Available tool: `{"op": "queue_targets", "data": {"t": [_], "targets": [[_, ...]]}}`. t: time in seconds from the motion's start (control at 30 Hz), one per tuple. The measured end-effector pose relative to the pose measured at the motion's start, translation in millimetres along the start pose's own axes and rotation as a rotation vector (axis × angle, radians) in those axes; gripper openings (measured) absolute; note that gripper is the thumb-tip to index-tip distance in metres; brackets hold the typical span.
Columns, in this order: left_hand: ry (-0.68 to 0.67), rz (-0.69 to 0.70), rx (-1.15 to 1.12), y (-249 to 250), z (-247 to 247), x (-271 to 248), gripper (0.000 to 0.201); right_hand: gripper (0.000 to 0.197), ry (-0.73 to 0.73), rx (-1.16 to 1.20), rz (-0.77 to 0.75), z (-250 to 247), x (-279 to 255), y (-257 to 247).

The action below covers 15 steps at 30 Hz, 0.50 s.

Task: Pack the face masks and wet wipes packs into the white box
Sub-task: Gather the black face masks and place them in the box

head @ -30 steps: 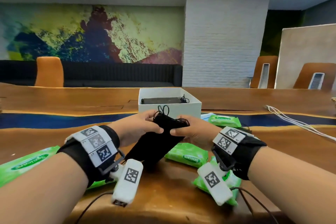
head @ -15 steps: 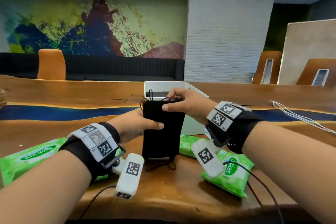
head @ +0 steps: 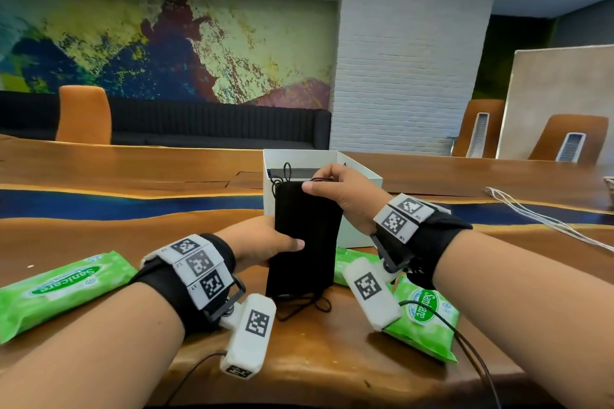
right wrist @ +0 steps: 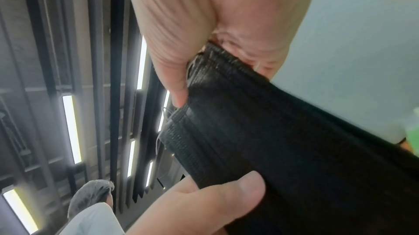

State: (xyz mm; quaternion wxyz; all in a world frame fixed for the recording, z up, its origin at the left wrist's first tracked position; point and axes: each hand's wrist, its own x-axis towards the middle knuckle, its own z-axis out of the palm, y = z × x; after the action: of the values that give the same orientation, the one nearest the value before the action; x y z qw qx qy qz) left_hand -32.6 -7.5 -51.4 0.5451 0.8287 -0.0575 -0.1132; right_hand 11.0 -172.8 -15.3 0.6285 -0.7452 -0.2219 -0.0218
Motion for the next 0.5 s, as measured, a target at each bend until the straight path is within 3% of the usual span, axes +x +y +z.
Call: {"op": "queue_targets", "data": {"t": [0.07,0.2,0.27,0.33,0.43,0.5], "targets": [[0.001,-0.008,0.016,1,-5,-2,0.036,0.018,0.038,0.062,0.059,-6,-2,7],[0.006,-0.005,0.042,3,-13,-3,0.05,0.068,0.009,-0.011,0.195,-9,-9,25],[0.017,0.011,0.045,5,-12,-3,0.056,0.08,0.003,-0.075,0.2,-3,-14,27],[0.029,0.045,0.041,9,-9,-3,0.051,0.084,0.004,-0.107,0.172,3,-16,24],[0.047,0.096,0.04,14,-3,-3,0.038,0.106,0.006,-0.137,0.161,8,-14,22],[0.066,0.111,0.055,13,0,-3,0.038,0.091,-0.003,-0.151,0.154,9,-13,20]]}}
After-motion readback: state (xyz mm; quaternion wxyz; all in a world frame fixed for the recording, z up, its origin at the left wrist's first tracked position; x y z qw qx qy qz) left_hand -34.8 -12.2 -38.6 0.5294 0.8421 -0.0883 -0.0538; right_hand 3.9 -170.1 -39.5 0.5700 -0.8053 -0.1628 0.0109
